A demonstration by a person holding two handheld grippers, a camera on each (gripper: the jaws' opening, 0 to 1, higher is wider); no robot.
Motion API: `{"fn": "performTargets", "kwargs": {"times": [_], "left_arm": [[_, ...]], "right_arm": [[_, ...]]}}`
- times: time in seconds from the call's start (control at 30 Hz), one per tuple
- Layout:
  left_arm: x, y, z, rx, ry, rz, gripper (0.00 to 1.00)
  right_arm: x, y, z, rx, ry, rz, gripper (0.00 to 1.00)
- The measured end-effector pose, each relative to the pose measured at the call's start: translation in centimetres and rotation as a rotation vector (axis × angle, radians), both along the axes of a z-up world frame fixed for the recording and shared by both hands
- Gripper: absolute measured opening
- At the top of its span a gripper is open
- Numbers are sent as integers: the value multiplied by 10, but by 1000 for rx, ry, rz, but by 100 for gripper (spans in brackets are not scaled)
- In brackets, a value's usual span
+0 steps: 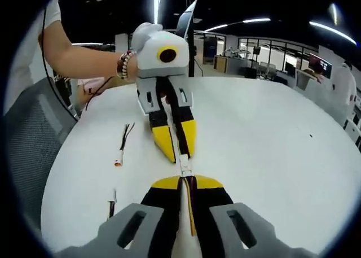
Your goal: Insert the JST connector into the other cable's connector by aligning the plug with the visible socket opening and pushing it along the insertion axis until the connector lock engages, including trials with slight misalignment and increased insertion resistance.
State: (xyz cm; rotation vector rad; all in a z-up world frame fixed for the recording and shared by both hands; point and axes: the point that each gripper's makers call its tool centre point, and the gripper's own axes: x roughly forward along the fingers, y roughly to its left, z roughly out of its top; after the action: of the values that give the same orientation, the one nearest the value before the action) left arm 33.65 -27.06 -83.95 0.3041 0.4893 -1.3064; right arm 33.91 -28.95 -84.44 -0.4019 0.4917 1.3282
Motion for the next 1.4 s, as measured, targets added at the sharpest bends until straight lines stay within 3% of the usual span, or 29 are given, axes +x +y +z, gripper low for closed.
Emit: {"fn": "performTargets", "kwargs": {"times": [0.07,0.13,0.3,0.4,0.47,0.53,0.57,0.63,0.67,0.7,0.77,0.83,0.93,0.97,1.03,1.1,1.17,1.3,1.4], "left_arm": [[1,1,1,2,-4,8,20],[3,4,4,-6,4,33,19],[8,10,24,-109,31,139,20],[6,7,47,-266,51,174,30],[9,11,47,-294,48,216,37],[10,13,49,-353,87,262,42],[11,13,53,-405,120,286,47],[15,15,79,-617,176,333,65],[16,20,88,-688,206,355,71],[15,23,93,-715,213,358,72],[4,25,89,-664,182,324,58],[-14,22,77,-535,113,260,47],[-45,19,66,-470,180,183,45],[-51,19,62,-444,166,170,45],[-50,26,49,-358,46,195,54],[-58,27,41,-345,93,214,59],[-65,24,39,-345,89,212,60],[-78,18,28,-260,44,163,50],[-83,10,20,-238,53,147,44]], "right_arm": [[1,-2,1,0,0,-8,14],[0,-5,6,9,-1,-21,15],[-4,-9,33,132,9,-77,20],[-10,-13,39,154,1,-87,22],[-16,-13,43,180,3,-92,22],[-22,-13,46,180,6,-94,24],[-27,-13,47,180,9,-93,25],[-34,-14,50,180,7,-87,25],[-38,-15,51,181,6,-85,24],[-42,-16,51,181,6,-82,24],[-50,-18,49,175,11,-81,23],[-60,-21,42,151,19,-75,22],[-71,-24,34,129,40,-63,22],[-73,-25,30,115,46,-57,22],[-75,-27,25,103,53,-59,21],[-80,-25,23,110,71,-55,21],[-84,-25,16,78,74,-34,21],[-91,-25,8,38,74,-1,19],[-94,-24,3,14,68,22,15]]}}
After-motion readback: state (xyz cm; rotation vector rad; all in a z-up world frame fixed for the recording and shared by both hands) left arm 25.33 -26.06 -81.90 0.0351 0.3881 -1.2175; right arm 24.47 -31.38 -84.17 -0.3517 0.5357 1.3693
